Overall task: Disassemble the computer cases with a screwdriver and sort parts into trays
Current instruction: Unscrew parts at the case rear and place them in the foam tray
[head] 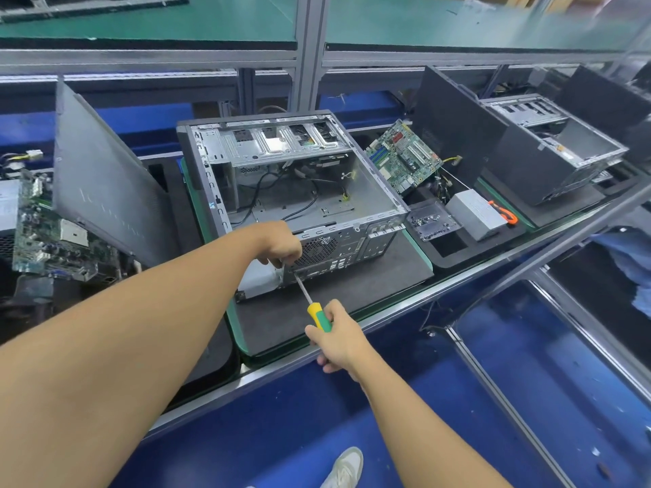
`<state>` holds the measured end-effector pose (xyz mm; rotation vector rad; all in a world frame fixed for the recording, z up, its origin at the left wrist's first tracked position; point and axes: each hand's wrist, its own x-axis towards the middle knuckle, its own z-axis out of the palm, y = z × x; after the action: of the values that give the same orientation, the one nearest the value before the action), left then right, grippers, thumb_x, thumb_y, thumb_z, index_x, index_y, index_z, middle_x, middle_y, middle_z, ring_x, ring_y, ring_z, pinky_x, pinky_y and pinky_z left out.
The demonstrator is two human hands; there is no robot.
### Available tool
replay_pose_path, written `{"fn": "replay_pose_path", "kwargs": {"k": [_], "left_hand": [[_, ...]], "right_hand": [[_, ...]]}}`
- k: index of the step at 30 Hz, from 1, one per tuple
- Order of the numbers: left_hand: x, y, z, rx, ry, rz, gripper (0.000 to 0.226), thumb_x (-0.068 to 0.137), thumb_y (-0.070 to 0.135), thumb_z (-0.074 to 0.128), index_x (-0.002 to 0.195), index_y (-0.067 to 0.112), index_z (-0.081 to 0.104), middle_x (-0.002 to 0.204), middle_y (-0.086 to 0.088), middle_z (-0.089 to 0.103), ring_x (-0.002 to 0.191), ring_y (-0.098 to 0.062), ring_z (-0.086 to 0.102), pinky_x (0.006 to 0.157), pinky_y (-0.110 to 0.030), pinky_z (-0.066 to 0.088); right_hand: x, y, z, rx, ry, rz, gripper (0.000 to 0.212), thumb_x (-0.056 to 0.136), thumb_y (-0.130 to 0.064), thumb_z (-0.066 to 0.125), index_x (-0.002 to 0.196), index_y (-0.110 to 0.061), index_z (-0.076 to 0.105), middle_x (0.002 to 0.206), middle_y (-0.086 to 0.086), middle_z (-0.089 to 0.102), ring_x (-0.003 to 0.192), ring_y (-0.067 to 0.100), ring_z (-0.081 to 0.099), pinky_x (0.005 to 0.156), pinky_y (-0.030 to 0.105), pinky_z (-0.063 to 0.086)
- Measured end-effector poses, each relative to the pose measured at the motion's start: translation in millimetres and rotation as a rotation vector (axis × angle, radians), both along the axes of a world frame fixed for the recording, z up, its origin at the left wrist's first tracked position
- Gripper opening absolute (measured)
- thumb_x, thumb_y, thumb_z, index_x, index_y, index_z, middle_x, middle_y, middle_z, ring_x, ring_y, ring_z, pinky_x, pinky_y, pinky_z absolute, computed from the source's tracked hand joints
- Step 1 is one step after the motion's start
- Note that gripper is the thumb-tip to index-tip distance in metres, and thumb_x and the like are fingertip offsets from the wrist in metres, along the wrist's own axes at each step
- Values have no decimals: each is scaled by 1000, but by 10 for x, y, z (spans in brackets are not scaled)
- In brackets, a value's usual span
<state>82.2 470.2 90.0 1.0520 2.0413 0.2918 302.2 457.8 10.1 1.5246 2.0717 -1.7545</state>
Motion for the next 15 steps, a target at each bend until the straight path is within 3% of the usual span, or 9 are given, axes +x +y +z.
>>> {"fn": "replay_pose_path", "kwargs": {"k": [2, 4, 7, 10, 13, 15], "left_hand": [[-10, 1, -2, 0, -4, -2, 10, 60, 14, 59, 66, 9, 65, 77, -6, 71, 74, -15, 74, 73, -32, 58], [-11, 0, 4, -5, 2, -4, 11, 57, 16, 59, 64, 9, 64, 72, -4, 70, 67, -12, 72, 70, -31, 58], [-2, -4, 17, -7, 18, -13, 6, 59, 15, 59, 59, 10, 63, 67, -3, 68, 59, -12, 68, 65, -29, 56], [-2, -1, 9, -7, 19, -19, 6, 65, 11, 59, 65, 8, 64, 80, -9, 73, 78, -19, 74, 76, -35, 59], [0, 1, -1, -2, 17, -24, 7, 68, 10, 58, 70, 7, 63, 90, -13, 74, 86, -22, 75, 80, -37, 59], [3, -2, -5, 4, 12, -21, 7, 69, 9, 57, 72, 7, 63, 91, -12, 72, 84, -19, 75, 79, -36, 59]], "right_hand": [[-24, 12, 56, -101, -19, 4, 25, 93, -43, 60, 97, -28, 40, 95, 8, 59, 59, 15, 44, 42, 23, 37], [-27, 48, 106, -237, -7, -43, 31, 95, -48, 51, 103, -18, 50, 89, 6, 60, 58, 16, 45, 44, 24, 38], [-6, 72, 91, -323, -3, -76, 31, 102, -29, 37, 100, -10, 61, 85, 6, 67, 66, 18, 50, 52, 27, 44], [44, 45, 4, -193, 29, -53, 6, 98, -22, 52, 99, -19, 48, 88, 3, 72, 72, 17, 57, 57, 29, 48], [35, -7, -40, -136, 86, -73, 26, 94, -22, 61, 94, -24, 35, 89, 5, 63, 58, 14, 57, 49, 28, 50], [16, -16, -26, -120, 57, -57, 30, 93, -31, 64, 101, -22, 36, 89, 6, 57, 55, 14, 52, 44, 25, 44]]}}
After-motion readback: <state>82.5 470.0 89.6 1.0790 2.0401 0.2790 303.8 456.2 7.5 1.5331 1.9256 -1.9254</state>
